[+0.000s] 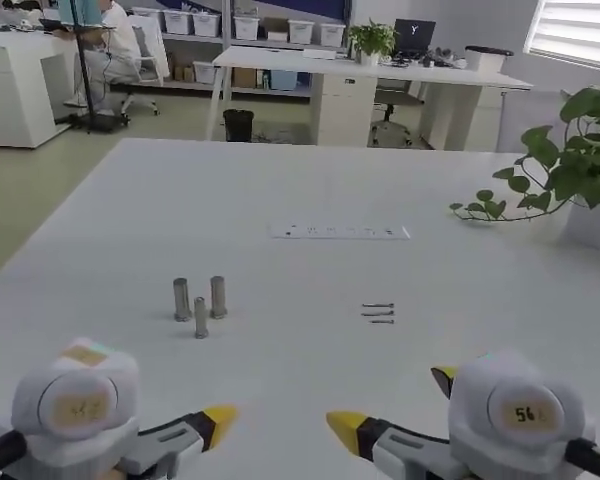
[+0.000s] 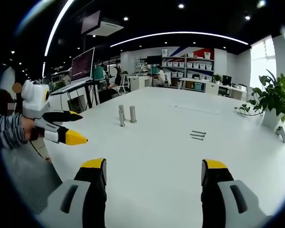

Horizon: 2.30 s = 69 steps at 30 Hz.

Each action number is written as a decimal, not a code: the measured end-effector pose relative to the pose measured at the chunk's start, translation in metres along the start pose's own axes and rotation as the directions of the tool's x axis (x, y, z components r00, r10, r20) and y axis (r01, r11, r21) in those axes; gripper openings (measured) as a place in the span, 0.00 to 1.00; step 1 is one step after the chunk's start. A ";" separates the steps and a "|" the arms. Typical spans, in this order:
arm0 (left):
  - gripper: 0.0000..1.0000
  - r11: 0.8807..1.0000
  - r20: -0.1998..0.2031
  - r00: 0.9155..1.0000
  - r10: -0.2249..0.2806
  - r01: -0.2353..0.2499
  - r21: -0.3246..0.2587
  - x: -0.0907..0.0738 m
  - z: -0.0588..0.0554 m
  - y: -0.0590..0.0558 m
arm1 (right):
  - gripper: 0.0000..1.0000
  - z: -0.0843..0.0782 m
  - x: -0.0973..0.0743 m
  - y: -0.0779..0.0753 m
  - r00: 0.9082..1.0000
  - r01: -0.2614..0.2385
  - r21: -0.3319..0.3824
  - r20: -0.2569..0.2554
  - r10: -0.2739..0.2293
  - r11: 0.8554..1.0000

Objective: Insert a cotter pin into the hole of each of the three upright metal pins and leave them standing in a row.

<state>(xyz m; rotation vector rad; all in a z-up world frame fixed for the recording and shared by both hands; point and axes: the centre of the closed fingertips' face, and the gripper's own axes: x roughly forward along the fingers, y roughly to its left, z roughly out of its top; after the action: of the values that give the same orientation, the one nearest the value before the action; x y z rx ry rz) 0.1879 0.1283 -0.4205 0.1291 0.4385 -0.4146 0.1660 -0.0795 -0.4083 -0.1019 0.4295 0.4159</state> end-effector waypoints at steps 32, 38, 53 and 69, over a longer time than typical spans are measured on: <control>0.41 0.994 -0.010 0.995 -0.101 0.101 0.029 0.113 0.024 0.040 | 0.69 0.021 0.028 -0.024 0.999 -0.038 0.099 -0.023 0.040 0.994; 0.31 0.995 -0.012 0.996 -0.092 0.092 0.044 0.125 0.024 0.049 | 0.67 0.026 0.031 -0.024 0.999 -0.041 0.112 -0.015 0.043 0.993; 0.11 0.983 -0.029 0.992 -0.119 0.122 0.134 0.143 0.029 0.049 | 0.65 0.016 0.033 -0.032 0.999 -0.009 0.101 -0.050 0.014 0.995; 0.05 0.986 -0.044 0.991 -0.126 0.130 0.106 0.137 0.028 0.044 | 0.63 0.018 0.034 -0.031 0.998 -0.011 0.099 -0.055 0.016 0.995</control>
<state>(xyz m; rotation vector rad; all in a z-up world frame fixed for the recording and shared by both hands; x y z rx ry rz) 0.3299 0.1131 -0.4543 0.2147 0.4628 -0.5638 0.2140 -0.0915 -0.4064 -0.0148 0.5050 0.4052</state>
